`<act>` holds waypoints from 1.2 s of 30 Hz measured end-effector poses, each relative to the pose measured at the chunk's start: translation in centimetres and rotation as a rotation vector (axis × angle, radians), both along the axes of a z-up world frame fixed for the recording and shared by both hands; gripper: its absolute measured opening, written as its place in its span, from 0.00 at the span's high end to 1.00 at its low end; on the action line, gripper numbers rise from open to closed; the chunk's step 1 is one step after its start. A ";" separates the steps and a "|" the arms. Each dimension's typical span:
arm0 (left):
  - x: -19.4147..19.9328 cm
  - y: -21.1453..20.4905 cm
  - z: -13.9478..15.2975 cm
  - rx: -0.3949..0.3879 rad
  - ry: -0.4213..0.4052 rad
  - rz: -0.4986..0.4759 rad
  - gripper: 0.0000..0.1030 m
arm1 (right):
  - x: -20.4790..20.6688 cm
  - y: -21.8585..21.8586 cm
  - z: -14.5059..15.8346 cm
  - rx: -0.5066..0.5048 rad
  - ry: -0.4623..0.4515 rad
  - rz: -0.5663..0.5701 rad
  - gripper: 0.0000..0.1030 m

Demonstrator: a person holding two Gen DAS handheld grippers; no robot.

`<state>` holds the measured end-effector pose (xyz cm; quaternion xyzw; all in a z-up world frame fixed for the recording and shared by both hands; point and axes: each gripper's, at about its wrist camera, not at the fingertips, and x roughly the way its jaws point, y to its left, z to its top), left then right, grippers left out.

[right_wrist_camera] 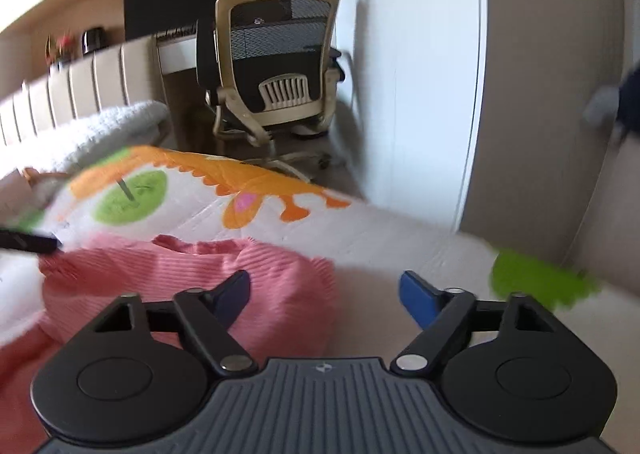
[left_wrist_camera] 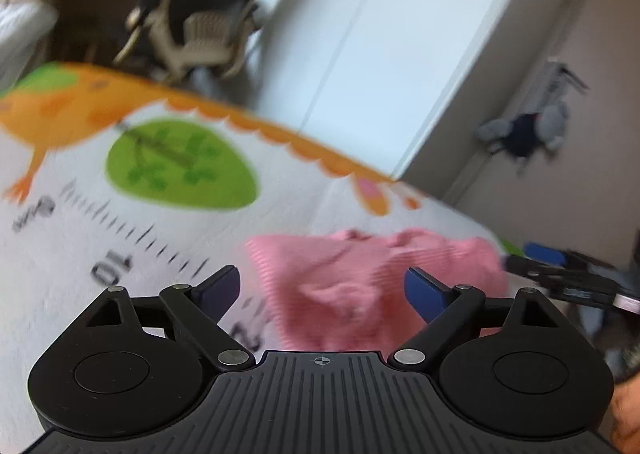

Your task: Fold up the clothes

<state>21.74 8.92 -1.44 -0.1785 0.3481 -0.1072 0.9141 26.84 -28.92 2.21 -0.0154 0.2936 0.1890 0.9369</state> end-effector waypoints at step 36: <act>3.8 -3.0 -3.0 -0.164 -0.001 -0.184 0.52 | -0.7 4.7 -1.1 -0.156 0.019 0.192 0.46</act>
